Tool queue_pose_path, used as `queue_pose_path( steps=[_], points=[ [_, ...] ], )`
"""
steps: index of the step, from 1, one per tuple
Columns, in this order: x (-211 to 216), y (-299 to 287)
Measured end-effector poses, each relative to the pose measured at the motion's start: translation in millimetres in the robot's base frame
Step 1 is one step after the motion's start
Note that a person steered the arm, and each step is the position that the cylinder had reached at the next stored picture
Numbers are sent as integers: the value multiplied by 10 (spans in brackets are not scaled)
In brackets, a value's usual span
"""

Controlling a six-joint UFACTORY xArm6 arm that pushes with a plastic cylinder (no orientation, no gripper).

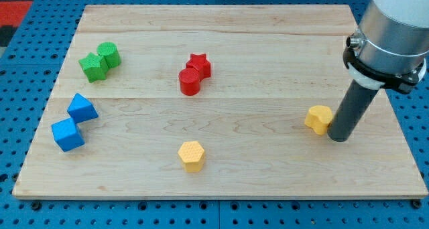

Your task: Push the yellow heart parallel to the right of the yellow hexagon

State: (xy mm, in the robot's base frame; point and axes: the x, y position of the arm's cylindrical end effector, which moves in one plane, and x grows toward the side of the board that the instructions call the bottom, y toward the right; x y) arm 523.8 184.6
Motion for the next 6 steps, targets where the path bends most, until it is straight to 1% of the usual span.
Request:
queue_pose_path(
  steps=[1, 2, 3, 4, 5, 6],
  points=[
    [-372, 0],
    [-870, 0],
    [-1275, -133],
    [-1212, -410],
    [-881, -409],
    [-688, -337]
  ],
)
